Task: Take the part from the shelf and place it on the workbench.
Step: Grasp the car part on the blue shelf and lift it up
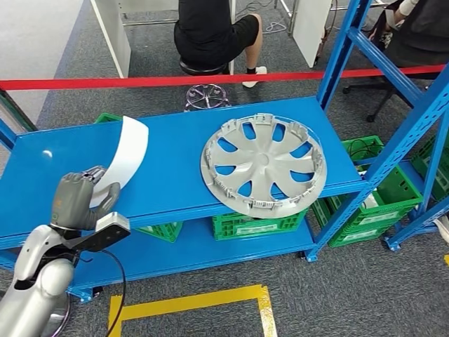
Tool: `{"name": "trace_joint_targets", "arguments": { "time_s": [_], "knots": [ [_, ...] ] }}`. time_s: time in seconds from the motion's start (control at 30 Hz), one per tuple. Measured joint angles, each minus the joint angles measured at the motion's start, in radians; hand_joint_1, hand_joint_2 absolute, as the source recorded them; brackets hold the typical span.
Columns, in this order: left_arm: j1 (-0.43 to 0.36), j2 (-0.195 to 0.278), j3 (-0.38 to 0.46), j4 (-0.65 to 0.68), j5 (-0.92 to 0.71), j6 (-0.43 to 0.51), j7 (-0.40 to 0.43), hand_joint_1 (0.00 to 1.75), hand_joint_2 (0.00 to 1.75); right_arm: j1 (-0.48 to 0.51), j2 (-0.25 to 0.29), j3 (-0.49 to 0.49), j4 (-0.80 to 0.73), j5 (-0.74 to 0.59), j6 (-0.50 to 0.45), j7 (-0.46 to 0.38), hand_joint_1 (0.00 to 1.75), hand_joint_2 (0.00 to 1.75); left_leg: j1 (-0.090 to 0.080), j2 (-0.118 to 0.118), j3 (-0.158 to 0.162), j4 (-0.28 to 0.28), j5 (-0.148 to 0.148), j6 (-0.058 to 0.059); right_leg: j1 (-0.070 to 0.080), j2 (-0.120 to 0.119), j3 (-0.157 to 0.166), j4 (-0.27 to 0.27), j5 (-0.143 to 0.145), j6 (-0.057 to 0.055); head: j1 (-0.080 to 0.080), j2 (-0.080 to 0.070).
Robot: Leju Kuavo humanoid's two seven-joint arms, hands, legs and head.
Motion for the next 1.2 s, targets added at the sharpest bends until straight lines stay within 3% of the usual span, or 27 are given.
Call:
{"name": "trace_joint_targets", "arguments": {
  "time_s": [0.07, 0.13, 0.17, 0.23, 0.3, 0.33, 0.37, 0.43, 0.5, 0.63, 0.7, 0.77, 0.8, 0.83, 0.87, 0.93, 1.0, 1.1, 1.13, 1.17, 1.2],
  "knots": [
    [0.038, 0.001, 0.017, -0.053, 0.076, 0.0, -0.032, 1.75, 1.75, 0.003, 0.001, 0.006, -0.001, -0.005, -0.034, -0.021, 0.0, 1.75, 0.003, 0.001, 0.001, -0.009, 0.009, 0.006, 0.001, 0.001, 0.001, -0.002, 0.002, 0.006, 0.0, 0.0],
    [0.089, 0.006, 0.042, -0.111, 0.137, 0.006, -0.065, 1.75, 1.75, 0.006, 0.002, 0.015, -0.004, -0.018, -0.068, -0.05, 0.0, 1.75, 0.01, 0.005, 0.01, -0.031, 0.027, 0.015, 0.004, -0.001, -0.009, 0.012, -0.014, 0.013, 0.003, 0.0],
    [0.129, 0.012, 0.062, -0.147, 0.164, 0.011, -0.085, 1.75, 1.75, 0.008, 0.002, 0.021, -0.006, -0.031, -0.085, -0.069, 0.0, 1.75, 0.014, 0.01, 0.014, -0.043, 0.034, 0.018, 0.005, -0.002, -0.024, 0.044, -0.038, 0.016, 0.006, 0.0],
    [0.225, 0.021, 0.118, -0.222, 0.222, 0.017, -0.138, 1.75, 1.75, 0.014, 0.001, 0.034, -0.009, -0.071, -0.127, -0.104, 0.0, 1.75, 0.015, 0.021, 0.013, -0.046, 0.037, 0.021, 0.0, -0.003, -0.076, 0.16, -0.098, 0.022, 0.011, 0.0],
    [0.287, 0.019, 0.173, -0.267, 0.274, 0.003, -0.181, 1.75, 1.75, 0.025, 0.002, 0.045, -0.018, -0.106, -0.16, -0.092, 0.0, 1.75, 0.018, 0.025, 0.007, -0.041, 0.036, 0.02, -0.006, -0.004, -0.122, 0.261, -0.124, 0.029, 0.011, 0.0],
    [0.299, 0.014, 0.191, -0.278, 0.293, -0.009, -0.192, 1.75, 1.75, 0.031, 0.002, 0.05, -0.025, -0.121, -0.166, -0.066, 0.0, 1.75, 0.021, 0.023, 0.004, -0.037, 0.034, 0.019, -0.008, -0.004, -0.124, 0.268, -0.111, 0.033, 0.011, 0.0],
    [0.303, 0.006, 0.202, -0.286, 0.304, -0.019, -0.197, 1.75, 1.75, 0.038, 0.001, 0.054, -0.034, -0.141, -0.168, -0.026, 0.0, 1.75, 0.025, 0.018, 0.002, -0.031, 0.031, 0.014, -0.012, -0.005, -0.107, 0.233, -0.078, 0.037, 0.011, 0.0],
    [0.299, -0.012, 0.204, -0.294, 0.306, -0.025, -0.19, 1.75, 1.75, 0.046, 0.001, 0.066, -0.045, -0.193, -0.178, 0.054, 0.0, 1.75, 0.032, 0.01, -0.003, -0.014, 0.021, -0.002, -0.015, -0.007, -0.042, 0.113, -0.019, 0.044, 0.013, 0.0],
    [0.29, -0.026, 0.196, -0.297, 0.306, -0.013, -0.174, 1.75, 1.75, 0.05, 0.002, 0.09, -0.049, -0.241, -0.2, 0.111, 0.0, 1.75, 0.032, 0.005, -0.013, 0.007, 0.011, -0.018, -0.013, -0.005, -0.005, 0.044, -0.007, 0.036, 0.017, 0.0],
    [0.281, -0.034, 0.186, -0.305, 0.337, 0.014, -0.16, 1.75, 1.75, 0.063, 0.002, 0.137, -0.056, -0.279, -0.231, 0.162, 0.0, 1.75, 0.032, 0.006, -0.036, 0.038, -0.008, -0.035, -0.014, 0.004, -0.017, 0.039, -0.02, 0.002, 0.014, 0.0],
    [0.28, -0.035, 0.183, -0.307, 0.352, 0.02, -0.16, 1.75, 1.75, 0.068, 0.002, 0.146, -0.058, -0.261, -0.22, 0.173, 0.0, 1.75, 0.033, 0.006, -0.066, 0.112, -0.066, -0.041, -0.014, 0.002, -0.028, 0.038, -0.013, -0.01, 0.011, 0.0],
    [0.278, -0.036, 0.179, -0.308, 0.361, 0.025, -0.16, 1.75, 1.75, 0.068, 0.002, 0.147, -0.058, -0.234, -0.205, 0.177, 0.0, 1.75, 0.033, 0.006, -0.115, 0.24, -0.135, -0.042, -0.008, -0.001, -0.041, 0.038, -0.004, -0.021, 0.01, 0.0],
    [0.278, -0.036, 0.177, -0.308, 0.364, 0.027, -0.16, 1.75, 1.75, 0.067, 0.002, 0.146, -0.058, -0.222, -0.199, 0.178, 0.0, 1.75, 0.032, 0.006, -0.13, 0.285, -0.15, -0.04, -0.005, -0.002, -0.048, 0.038, 0.002, -0.024, 0.01, 0.0],
    [0.277, -0.036, 0.175, -0.308, 0.366, 0.028, -0.16, 1.75, 1.75, 0.067, 0.002, 0.146, -0.058, -0.212, -0.193, 0.178, 0.0, 1.75, 0.031, 0.006, -0.133, 0.302, -0.147, -0.037, -0.002, -0.002, -0.055, 0.038, 0.007, -0.026, 0.01, 0.0],
    [0.277, -0.036, 0.173, -0.309, 0.368, 0.028, -0.16, 1.75, 1.75, 0.066, 0.002, 0.145, -0.058, -0.204, -0.187, 0.178, 0.0, 1.75, 0.03, 0.006, -0.114, 0.273, -0.122, -0.031, 0.002, -0.002, -0.061, 0.038, 0.013, -0.027, 0.01, 0.0],
    [0.275, -0.035, 0.171, -0.312, 0.369, 0.03, -0.16, 1.75, 1.75, 0.065, 0.002, 0.144, -0.059, -0.193, -0.178, 0.178, 0.0, 1.75, 0.024, 0.006, -0.041, 0.139, -0.059, -0.013, 0.006, -0.002, -0.072, 0.038, 0.027, -0.026, 0.011, 0.0],
    [0.274, -0.034, 0.169, -0.319, 0.37, 0.033, -0.16, 1.75, 1.75, 0.065, 0.002, 0.143, -0.061, -0.183, -0.175, 0.178, 0.0, 1.75, 0.015, 0.006, 0.013, 0.029, -0.026, -0.003, 0.007, -0.001, -0.08, 0.035, 0.043, -0.017, 0.011, 0.0],
    [0.271, -0.031, 0.168, -0.327, 0.374, 0.04, -0.16, 1.75, 1.75, 0.066, 0.002, 0.141, -0.066, -0.171, -0.177, 0.177, 0.0, 1.75, 0.008, 0.006, 0.007, 0.001, -0.004, 0.0, 0.002, -0.004, -0.084, 0.022, 0.069, 0.004, 0.01, 0.0],
    [0.27, -0.03, 0.167, -0.328, 0.377, 0.041, -0.16, 1.75, 1.75, 0.066, 0.002, 0.141, -0.068, -0.169, -0.178, 0.176, 0.0, 1.75, 0.01, 0.008, -0.002, -0.005, 0.008, 0.004, 0.002, -0.004, -0.089, 0.023, 0.063, 0.009, 0.01, 0.0],
    [0.27, -0.03, 0.167, -0.33, 0.378, 0.042, -0.16, 1.75, 1.75, 0.067, 0.002, 0.14, -0.069, -0.166, -0.179, 0.175, 0.0, 1.75, 0.013, 0.01, -0.013, -0.01, 0.023, 0.01, 0.002, -0.004, -0.099, 0.039, 0.037, 0.013, 0.011, 0.0],
    [0.27, -0.03, 0.167, -0.331, 0.38, 0.044, -0.16, 1.75, 1.75, 0.067, 0.002, 0.139, -0.071, -0.163, -0.18, 0.174, 0.0, 1.75, 0.015, 0.012, -0.027, -0.014, 0.037, 0.015, 0.003, -0.003, -0.112, 0.075, -0.006, 0.016, 0.013, 0.0]
  ]
}}
